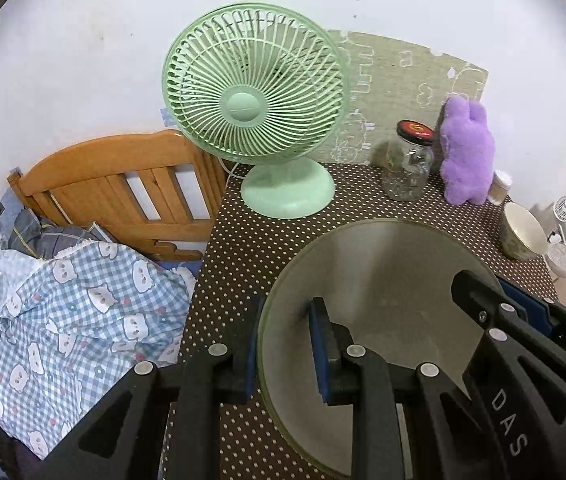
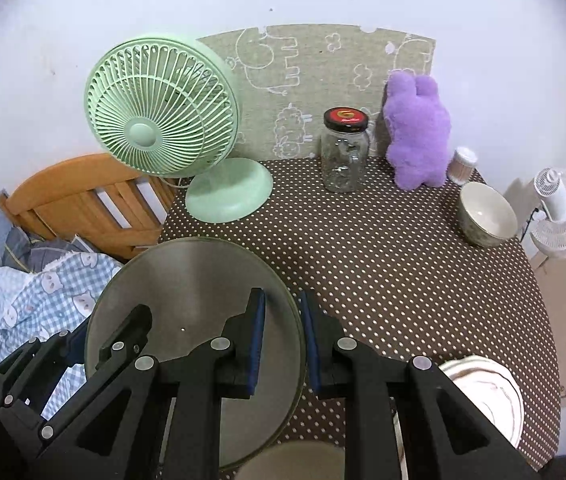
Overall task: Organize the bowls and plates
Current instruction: 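Lift the bowl with both tools and carry it toward the plate stack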
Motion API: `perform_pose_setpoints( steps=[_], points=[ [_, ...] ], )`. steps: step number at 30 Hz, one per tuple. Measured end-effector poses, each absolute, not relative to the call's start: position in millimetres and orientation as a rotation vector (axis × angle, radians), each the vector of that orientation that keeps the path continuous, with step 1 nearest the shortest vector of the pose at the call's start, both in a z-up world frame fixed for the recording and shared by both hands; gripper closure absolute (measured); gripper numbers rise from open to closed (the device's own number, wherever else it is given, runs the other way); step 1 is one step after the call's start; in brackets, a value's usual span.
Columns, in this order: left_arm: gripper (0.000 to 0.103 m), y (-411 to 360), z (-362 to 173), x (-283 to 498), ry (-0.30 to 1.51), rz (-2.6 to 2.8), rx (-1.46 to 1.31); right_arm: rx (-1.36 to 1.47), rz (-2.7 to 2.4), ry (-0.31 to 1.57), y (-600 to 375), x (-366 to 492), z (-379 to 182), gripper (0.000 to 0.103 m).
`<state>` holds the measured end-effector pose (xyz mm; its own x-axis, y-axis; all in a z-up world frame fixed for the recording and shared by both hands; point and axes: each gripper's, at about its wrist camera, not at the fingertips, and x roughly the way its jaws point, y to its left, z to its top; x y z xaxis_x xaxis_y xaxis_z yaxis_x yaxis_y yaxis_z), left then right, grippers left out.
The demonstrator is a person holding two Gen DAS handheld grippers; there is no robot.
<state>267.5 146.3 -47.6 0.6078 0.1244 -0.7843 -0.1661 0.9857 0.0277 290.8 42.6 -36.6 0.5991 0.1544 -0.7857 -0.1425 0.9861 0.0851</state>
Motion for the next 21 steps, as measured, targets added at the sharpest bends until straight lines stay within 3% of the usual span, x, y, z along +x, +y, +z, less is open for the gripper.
perform_pose_setpoints(
  steps=[21],
  points=[
    [0.083, 86.2, -65.2, 201.3, 0.947, 0.075, -0.016, 0.026, 0.087, 0.947, -20.5, 208.3, -50.3, 0.081]
  ],
)
